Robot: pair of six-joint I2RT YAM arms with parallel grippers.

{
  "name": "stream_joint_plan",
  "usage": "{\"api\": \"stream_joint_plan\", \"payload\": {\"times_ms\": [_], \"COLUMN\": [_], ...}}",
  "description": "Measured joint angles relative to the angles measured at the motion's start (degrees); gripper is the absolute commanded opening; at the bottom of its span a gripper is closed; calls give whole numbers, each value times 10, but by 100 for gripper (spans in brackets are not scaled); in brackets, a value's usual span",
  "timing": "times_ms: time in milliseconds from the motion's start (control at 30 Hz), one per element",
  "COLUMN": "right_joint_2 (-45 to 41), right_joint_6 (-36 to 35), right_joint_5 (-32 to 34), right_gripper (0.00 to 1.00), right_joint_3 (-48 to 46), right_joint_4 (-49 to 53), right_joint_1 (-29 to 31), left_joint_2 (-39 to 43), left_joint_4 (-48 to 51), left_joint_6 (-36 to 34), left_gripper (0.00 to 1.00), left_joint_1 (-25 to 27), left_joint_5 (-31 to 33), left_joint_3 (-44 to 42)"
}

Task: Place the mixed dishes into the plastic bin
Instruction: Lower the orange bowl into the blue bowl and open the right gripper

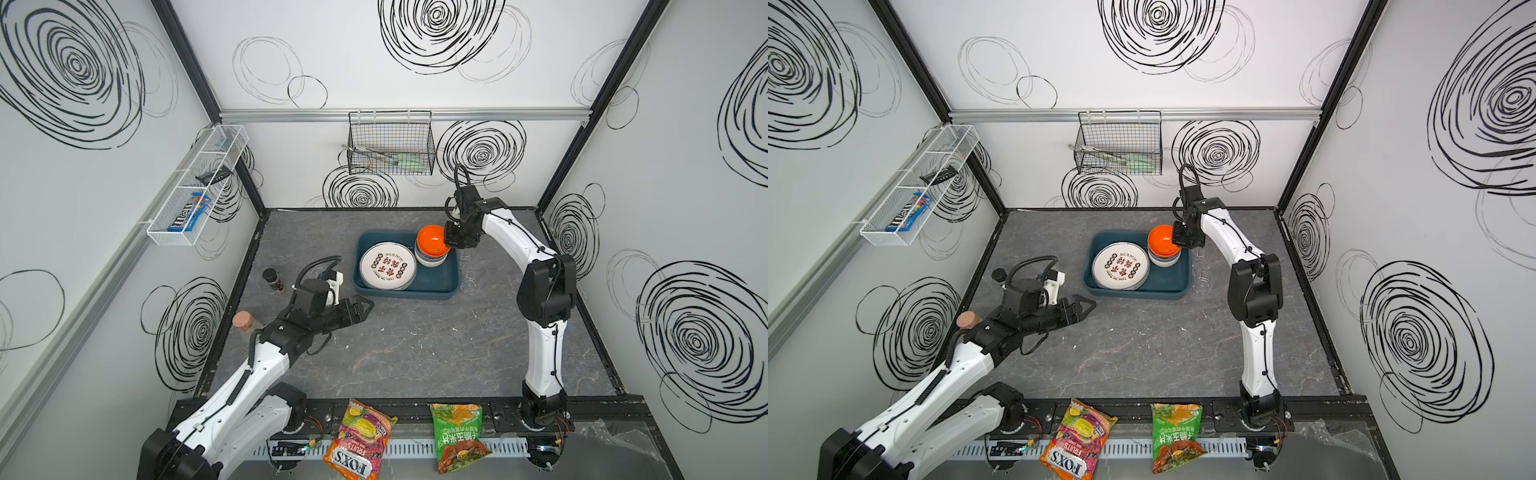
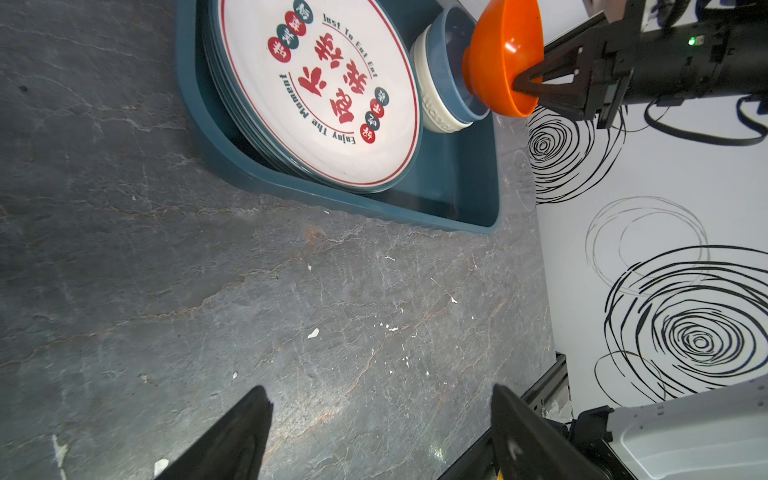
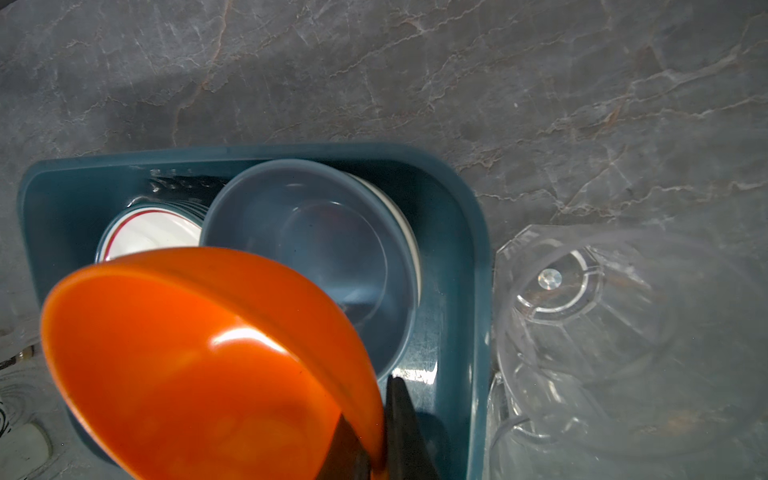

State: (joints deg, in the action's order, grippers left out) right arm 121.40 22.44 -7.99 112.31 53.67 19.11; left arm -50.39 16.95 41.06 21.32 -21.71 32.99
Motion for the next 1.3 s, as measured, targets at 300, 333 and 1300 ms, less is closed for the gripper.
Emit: {"api": "stream_joint_plan", "payload": {"times_ms": [300,333,1300], "right_joint_2": [16,18,55], "right_joint_6": [2,2,11], "right_joint_5": [6,6,46], "right_gripper": [4,4,24], "right_joint_3": [4,4,30], "right_joint_4": [-2,-2,-6], "right_joint_1": [0,0,18], "left_joint_2": [5,7,23], "left_joint_4": [-2,-3,-3], "left_joint_6": [6,6,16], "left_gripper": [86,86,86], "left_joint_1": [-1,-2,-12], "left_joint_5": [-1,-2,-10], "left_joint_3": [-11,-13,-27]}}
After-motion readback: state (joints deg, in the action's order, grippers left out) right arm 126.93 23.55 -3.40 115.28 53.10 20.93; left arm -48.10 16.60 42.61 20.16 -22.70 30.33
